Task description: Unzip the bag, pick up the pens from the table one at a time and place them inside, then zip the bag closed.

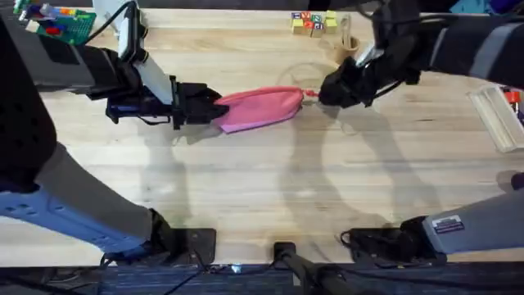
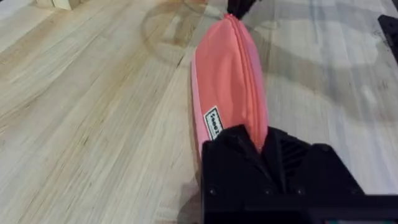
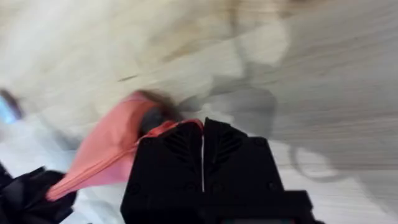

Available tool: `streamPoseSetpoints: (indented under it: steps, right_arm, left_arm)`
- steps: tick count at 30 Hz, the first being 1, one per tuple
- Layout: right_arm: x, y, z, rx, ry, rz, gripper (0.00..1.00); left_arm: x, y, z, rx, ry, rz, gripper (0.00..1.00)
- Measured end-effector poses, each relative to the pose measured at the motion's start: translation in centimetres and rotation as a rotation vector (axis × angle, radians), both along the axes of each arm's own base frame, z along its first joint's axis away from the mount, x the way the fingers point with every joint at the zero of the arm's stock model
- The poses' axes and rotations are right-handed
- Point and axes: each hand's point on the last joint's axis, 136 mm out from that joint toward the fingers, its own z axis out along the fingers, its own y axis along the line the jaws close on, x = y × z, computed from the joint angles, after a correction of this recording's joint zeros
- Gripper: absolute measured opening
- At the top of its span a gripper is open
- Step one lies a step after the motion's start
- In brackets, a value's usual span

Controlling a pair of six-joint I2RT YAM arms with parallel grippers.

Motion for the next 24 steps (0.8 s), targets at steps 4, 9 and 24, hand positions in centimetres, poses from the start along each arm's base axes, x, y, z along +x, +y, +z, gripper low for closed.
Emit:
streamPoseSetpoints:
  steps: [4, 9, 24]
  right_arm:
    - [-0.4, -2.2, -2.0, -0.099, 0.035, -0.03, 0.029]
    - [-0.3, -3.9, -1.7, -0.186, 0.008, -0.025, 0.03]
    - [-2.3, -2.5, 14.7, -0.283, -0.509, 0.157, 0.915]
  left_arm:
    - [0.0, 0.2, -0.1, 0.004, 0.001, 0.006, 0.042]
    - [0.1, 0.4, -0.1, 0.005, 0.0, 0.013, 0.042]
    - [0.1, 0.4, -0.1, 0.005, 0.001, 0.013, 0.042]
